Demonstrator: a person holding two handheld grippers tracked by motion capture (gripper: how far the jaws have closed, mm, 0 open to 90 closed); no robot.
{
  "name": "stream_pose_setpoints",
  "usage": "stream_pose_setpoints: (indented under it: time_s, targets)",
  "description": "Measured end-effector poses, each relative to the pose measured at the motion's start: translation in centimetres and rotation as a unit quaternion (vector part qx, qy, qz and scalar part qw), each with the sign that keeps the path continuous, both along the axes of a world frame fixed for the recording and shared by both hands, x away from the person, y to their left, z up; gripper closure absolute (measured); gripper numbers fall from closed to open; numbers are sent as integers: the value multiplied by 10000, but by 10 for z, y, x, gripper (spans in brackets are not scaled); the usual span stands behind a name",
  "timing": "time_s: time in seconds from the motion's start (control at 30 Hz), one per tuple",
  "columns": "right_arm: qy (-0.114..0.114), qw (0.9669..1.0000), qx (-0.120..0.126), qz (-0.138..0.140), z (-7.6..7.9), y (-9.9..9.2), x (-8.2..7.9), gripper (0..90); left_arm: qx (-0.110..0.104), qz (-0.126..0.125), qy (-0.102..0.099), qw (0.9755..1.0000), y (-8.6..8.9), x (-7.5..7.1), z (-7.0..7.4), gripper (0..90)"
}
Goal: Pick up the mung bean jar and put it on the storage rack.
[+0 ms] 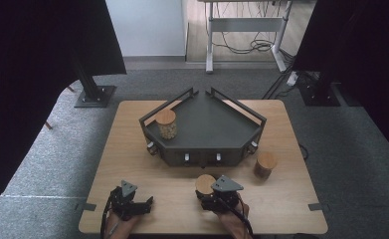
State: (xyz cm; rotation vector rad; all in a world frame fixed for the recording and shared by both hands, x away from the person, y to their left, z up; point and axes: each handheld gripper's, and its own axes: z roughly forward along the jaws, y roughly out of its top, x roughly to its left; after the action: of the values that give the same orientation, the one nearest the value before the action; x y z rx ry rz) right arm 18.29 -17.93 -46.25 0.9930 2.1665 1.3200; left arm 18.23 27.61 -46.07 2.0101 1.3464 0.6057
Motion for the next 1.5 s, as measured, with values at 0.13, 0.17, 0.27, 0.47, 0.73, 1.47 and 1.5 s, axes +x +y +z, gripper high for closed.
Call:
stream_pose_setpoints:
  time_s: [0.13,0.17,0.27,0.47,0.73,1.47,1.5]
  targets:
    - [-29,10000,16,-48,-1,1,-2,237,-1,-2,0,10000,0,0,0,0]
    - [-30,10000,17,-51,-1,1,-3,237,-1,-1,-1,10000,0,0,0,0]
    - [-31,10000,14,-56,-1,1,-3,237,-1,-3,0,10000,0,0,0,0]
    - [-85,9999,-37,-55,0,2,-5,236,0,-3,0,10000,0,0,0,0]
    - [-182,9998,61,-40,6,-1,-9,236,0,-4,0,10000,0,0,0,0]
    - [-288,9991,325,10,24,-9,-10,237,0,-4,-2,10000,0,0,0,0]
    - [-316,9989,330,30,26,-9,-9,236,1,-4,-2,10000,0,0,0,0]
